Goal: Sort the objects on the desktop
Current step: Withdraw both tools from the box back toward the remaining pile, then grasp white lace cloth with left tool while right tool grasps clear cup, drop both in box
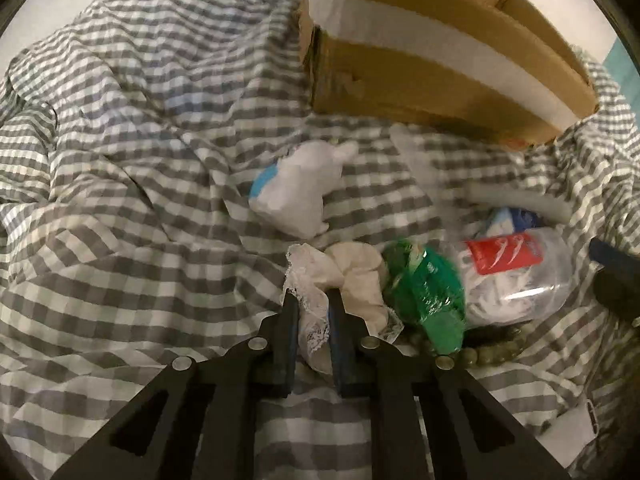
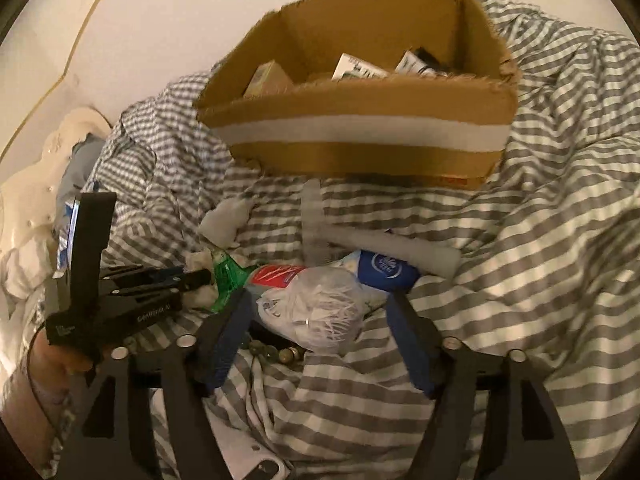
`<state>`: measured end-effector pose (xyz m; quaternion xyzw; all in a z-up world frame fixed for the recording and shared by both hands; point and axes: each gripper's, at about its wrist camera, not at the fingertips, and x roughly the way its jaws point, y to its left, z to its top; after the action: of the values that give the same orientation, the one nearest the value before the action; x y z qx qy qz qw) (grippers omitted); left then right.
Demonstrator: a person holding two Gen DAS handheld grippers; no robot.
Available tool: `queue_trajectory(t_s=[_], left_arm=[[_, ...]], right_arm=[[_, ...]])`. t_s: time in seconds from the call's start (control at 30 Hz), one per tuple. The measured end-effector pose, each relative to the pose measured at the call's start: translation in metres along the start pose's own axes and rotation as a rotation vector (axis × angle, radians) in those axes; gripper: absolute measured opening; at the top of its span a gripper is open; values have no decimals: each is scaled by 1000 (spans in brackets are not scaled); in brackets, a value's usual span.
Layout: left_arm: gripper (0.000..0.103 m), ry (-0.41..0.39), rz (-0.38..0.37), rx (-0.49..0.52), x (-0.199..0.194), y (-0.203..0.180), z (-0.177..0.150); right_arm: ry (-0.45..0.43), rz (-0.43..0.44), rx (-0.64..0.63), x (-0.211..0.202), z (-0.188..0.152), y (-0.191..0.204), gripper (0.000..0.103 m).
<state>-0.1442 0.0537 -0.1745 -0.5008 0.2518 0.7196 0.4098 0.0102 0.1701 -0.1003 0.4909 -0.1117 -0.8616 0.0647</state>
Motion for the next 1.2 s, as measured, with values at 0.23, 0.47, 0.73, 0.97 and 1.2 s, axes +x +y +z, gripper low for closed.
queue_trajectory(t_s=[0.23, 0.47, 0.73, 0.97, 1.2], left_arm=[[13, -103, -46, -91, -17, 17, 3], [13, -114, -67, -118, -16, 22, 8], [13, -143, -55, -137, -23, 21, 2], [13, -195, -30, -122, -43, 17, -1], [13, -275, -17, -82, -80, 8, 8]], right_arm=[[147, 29, 87, 49, -1, -16, 81], [187, 81, 129, 69, 1, -17, 92], [110, 57, 81, 43, -5, 2, 75], [-8, 13, 47, 1, 1, 15, 72], [-154, -54, 5, -49, 12, 24, 71]])
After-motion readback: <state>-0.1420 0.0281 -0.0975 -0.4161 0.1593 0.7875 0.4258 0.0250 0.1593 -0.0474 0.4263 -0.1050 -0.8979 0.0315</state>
